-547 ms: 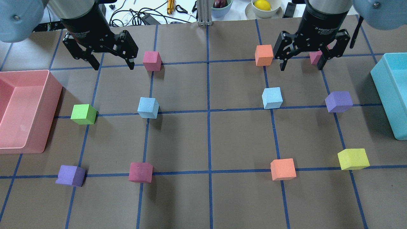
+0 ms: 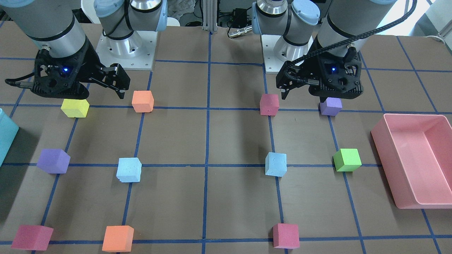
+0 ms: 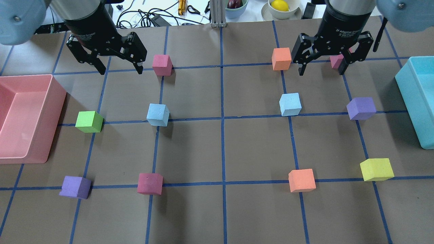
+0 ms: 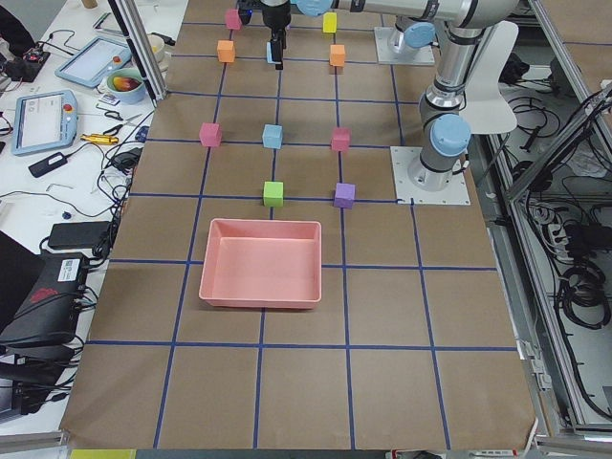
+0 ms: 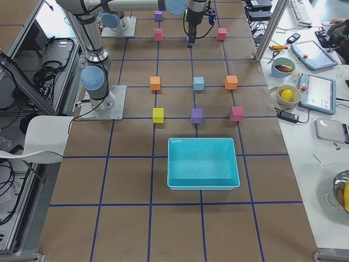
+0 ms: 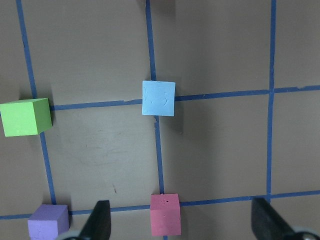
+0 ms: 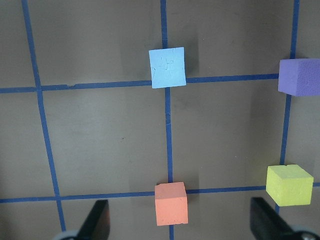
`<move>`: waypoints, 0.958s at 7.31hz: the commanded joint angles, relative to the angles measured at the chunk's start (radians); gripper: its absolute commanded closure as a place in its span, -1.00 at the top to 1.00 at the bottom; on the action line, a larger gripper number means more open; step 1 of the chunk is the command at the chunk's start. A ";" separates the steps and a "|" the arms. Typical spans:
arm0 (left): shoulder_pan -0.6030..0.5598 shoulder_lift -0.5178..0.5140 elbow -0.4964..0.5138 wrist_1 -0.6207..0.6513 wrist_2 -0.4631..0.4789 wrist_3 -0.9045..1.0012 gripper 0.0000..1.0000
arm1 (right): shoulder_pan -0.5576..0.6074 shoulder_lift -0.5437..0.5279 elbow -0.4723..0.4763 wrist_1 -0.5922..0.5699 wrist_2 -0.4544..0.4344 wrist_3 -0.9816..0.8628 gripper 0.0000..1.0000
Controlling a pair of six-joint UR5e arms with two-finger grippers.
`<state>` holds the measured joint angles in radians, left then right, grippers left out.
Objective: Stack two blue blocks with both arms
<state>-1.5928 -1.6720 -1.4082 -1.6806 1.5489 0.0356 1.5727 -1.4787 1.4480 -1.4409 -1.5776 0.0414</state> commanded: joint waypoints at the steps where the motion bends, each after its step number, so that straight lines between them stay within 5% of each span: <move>1: 0.001 0.000 -0.002 0.001 0.000 0.003 1.00 | -0.002 0.000 0.000 -0.001 -0.001 0.000 1.00; 7: 0.004 0.000 -0.003 0.028 0.000 0.000 1.00 | 0.000 0.000 0.014 0.001 -0.001 -0.003 1.00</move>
<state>-1.5893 -1.6721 -1.4120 -1.6563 1.5494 0.0353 1.5731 -1.4787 1.4611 -1.4406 -1.5780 0.0395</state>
